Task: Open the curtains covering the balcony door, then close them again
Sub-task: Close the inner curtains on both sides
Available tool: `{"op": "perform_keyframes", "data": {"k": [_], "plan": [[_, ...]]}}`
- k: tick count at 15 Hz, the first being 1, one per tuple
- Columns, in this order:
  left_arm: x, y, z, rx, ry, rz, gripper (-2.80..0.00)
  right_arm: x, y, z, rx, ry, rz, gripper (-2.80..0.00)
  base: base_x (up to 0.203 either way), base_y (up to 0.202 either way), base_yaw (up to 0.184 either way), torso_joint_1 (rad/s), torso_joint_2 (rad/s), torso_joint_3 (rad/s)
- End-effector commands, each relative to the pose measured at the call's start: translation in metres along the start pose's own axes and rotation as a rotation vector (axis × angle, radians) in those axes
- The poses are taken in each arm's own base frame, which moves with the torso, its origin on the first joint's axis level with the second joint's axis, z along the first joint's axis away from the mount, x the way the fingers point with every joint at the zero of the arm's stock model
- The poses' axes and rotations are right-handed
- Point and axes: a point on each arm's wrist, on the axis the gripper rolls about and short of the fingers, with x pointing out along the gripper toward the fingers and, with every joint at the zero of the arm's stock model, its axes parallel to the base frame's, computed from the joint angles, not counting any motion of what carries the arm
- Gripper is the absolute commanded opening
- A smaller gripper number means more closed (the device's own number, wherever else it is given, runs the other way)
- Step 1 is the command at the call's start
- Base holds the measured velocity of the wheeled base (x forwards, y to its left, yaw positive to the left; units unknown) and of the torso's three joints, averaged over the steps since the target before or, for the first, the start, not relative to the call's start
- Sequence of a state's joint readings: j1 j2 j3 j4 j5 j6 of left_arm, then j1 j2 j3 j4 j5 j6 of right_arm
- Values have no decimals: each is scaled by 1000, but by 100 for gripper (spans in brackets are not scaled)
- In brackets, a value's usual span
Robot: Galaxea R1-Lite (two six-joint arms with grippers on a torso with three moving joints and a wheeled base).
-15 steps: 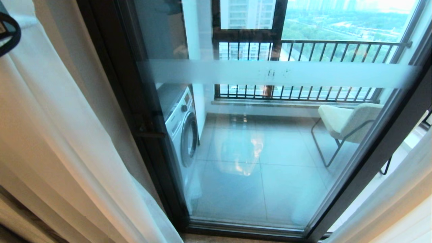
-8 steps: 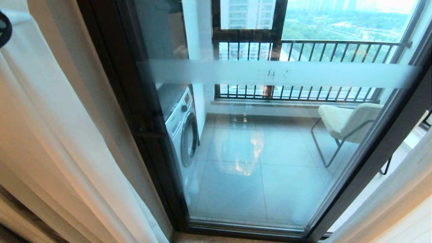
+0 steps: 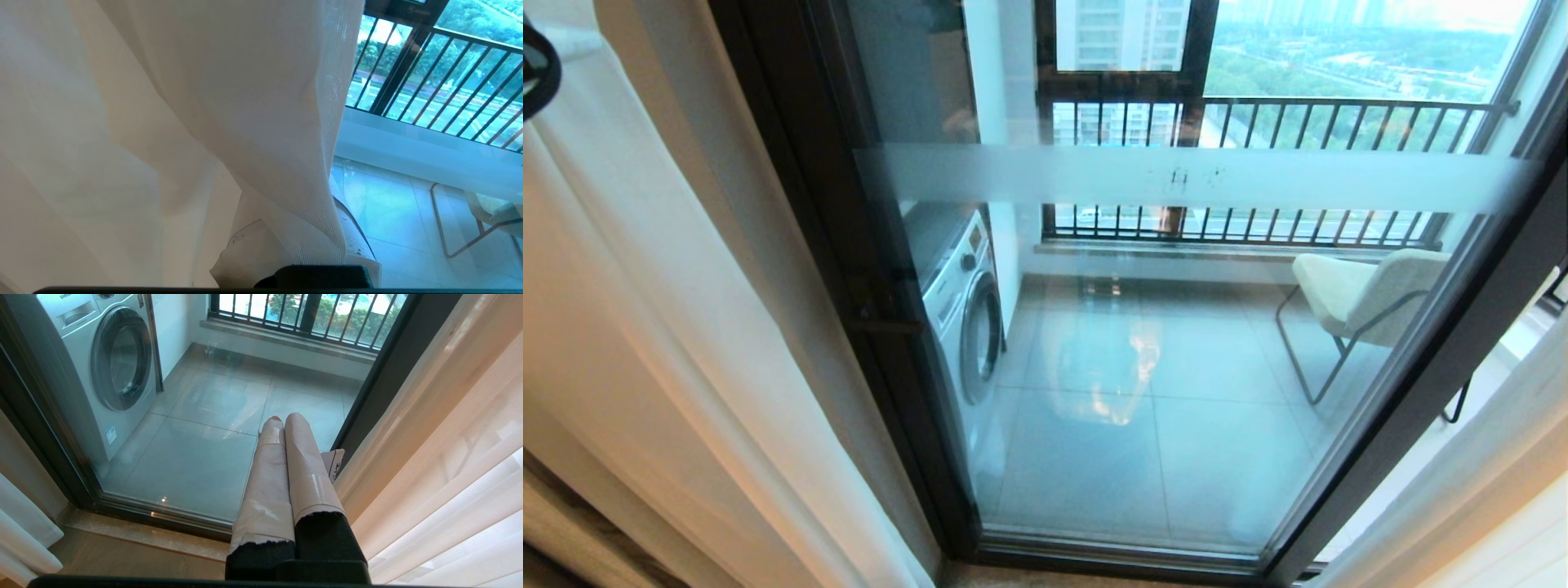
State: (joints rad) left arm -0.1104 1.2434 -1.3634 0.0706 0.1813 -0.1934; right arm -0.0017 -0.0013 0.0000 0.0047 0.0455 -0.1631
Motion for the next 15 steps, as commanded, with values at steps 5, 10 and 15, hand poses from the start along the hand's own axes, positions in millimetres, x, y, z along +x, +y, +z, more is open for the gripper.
{"op": "perform_keyframes", "data": {"k": [5, 10, 15], "plan": [[7, -1, -2, -1, 5, 1, -280, 0, 0, 0, -1, 1, 1, -280, 0, -10, 0, 0, 0, 0], [7, -2, -3, 1, 7, -3, -280, 0, 0, 0, -1, 1, 1, -280, 0, -162, -2, 2, 3, 0], [7, -2, -3, 1, 7, -5, -280, 0, 0, 0, -1, 1, 1, -280, 0, -182, 2, 1, 1, 4]]}}
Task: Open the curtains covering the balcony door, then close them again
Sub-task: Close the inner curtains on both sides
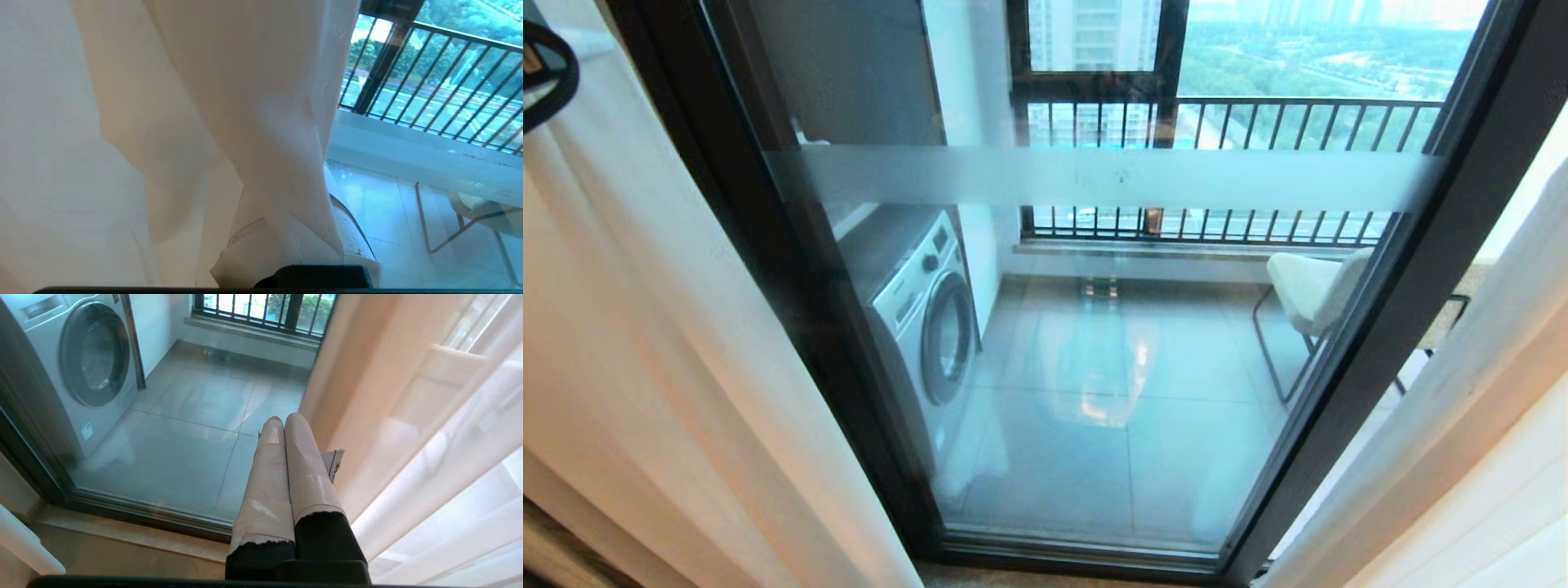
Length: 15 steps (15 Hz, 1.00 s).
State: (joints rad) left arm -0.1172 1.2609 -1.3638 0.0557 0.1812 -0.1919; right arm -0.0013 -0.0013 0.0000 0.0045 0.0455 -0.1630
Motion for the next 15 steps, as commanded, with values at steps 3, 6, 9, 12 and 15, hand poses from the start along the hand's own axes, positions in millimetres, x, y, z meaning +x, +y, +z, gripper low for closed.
{"op": "perform_keyframes", "data": {"k": [3, 6, 9, 12, 15], "plan": [[1, 0, -1, -1, 4, 3, -280, 0, 0, 0, -1, 1, 0, -280, 0, -185, 1, 1, 4, 1], [0, -1, 0, -1, 2, -4, -280, 0, 0, 0, -1, 1, 0, -280, 0, -183, 0, -3, 2, 1], [0, -2, 0, -1, 2, -5, -280, 0, 0, 0, -1, 1, 0, -280, 0, -182, 2, 1, 6, 3], [-1, -2, 0, -2, 1, -6, -280, 0, 0, 0, -1, 1, 0, -280, 0, -185, 4, 2, 1, -1], [-1, -2, 0, -2, 1, -7, -280, 0, 0, 0, -1, 1, 0, -280, 0, -186, 2, 1, 2, 4]]}}
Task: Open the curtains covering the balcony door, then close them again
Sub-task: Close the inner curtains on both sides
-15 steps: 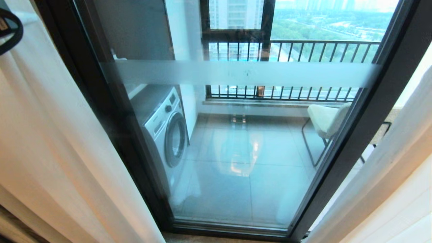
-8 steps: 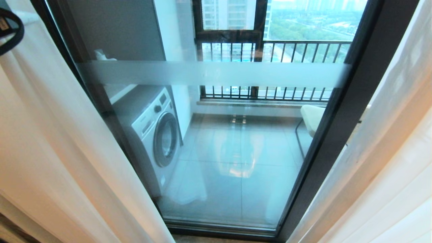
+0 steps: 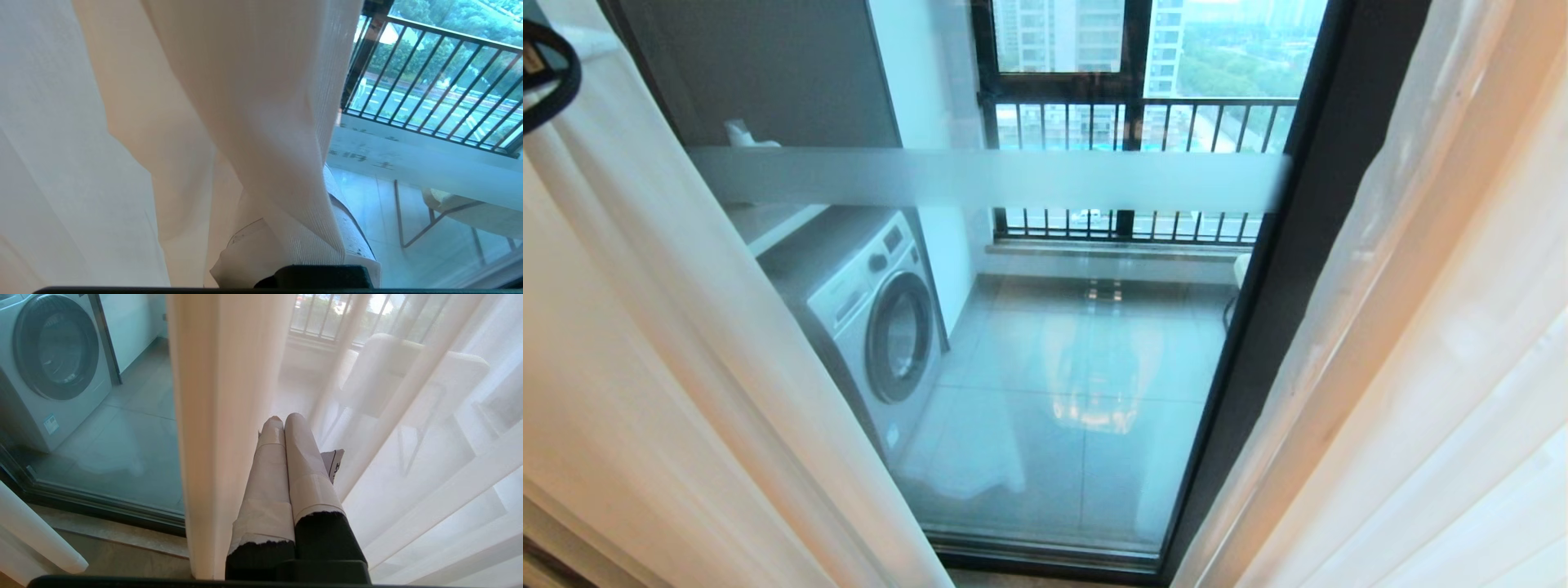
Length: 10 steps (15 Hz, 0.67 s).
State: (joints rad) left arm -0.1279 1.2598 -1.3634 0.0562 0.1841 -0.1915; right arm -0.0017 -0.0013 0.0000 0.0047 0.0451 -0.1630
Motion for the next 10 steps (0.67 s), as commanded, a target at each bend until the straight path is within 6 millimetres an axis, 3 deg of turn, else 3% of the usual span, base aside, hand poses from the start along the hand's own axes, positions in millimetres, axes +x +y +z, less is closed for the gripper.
{"op": "perform_keyframes", "data": {"k": [1, 10], "plan": [[0, 0, 0, -1, -1, 0, -280, 0, 0, 0, -1, 1, 1, -280, 0, -186, 2, 5, 2, -2], [-2, 0, 1, -3, -6, 5, -280, 0, 0, 0, -1, 1, 1, -280, 0, -185, 1, 3, 2, 2]]}}
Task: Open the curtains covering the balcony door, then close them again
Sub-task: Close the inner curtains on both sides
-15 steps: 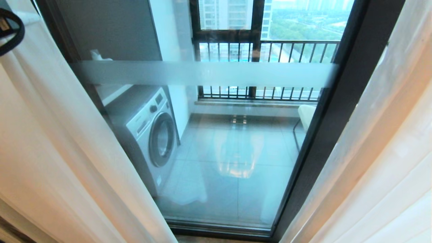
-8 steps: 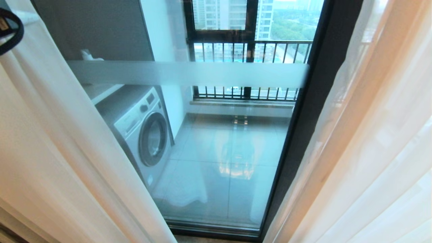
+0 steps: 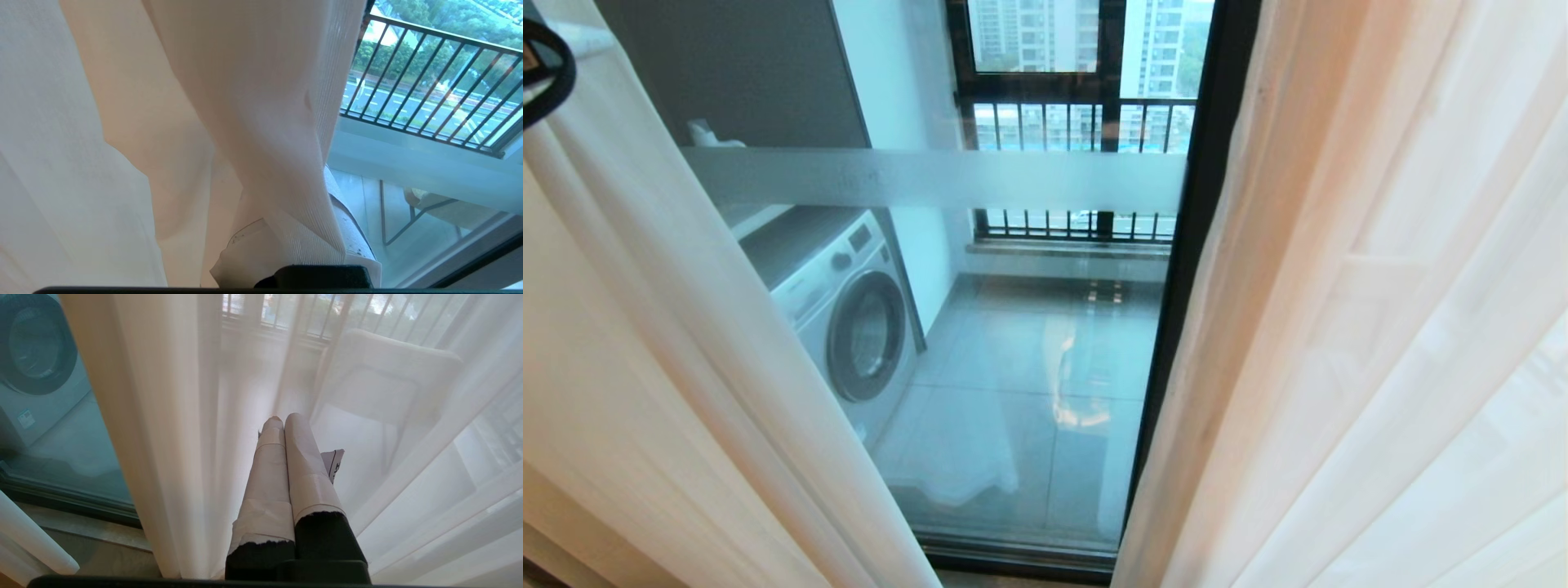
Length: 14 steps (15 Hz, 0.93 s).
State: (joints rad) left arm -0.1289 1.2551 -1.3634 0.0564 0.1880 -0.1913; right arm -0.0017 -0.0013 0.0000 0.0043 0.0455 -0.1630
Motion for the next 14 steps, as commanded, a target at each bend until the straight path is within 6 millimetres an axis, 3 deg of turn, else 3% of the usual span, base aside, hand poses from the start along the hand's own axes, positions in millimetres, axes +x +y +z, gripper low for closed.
{"op": "perform_keyframes", "data": {"k": [1, 14], "plan": [[0, 0, 0, -2, -1, 4, -280, 0, 0, 0, -1, 1, 1, -280, 0, -184, 4, 1, -3, 2], [-2, 0, 1, -3, -4, 2, -280, 0, 0, 0, -1, 1, 1, -280, 0, -182, 0, 3, 2, 2]]}}
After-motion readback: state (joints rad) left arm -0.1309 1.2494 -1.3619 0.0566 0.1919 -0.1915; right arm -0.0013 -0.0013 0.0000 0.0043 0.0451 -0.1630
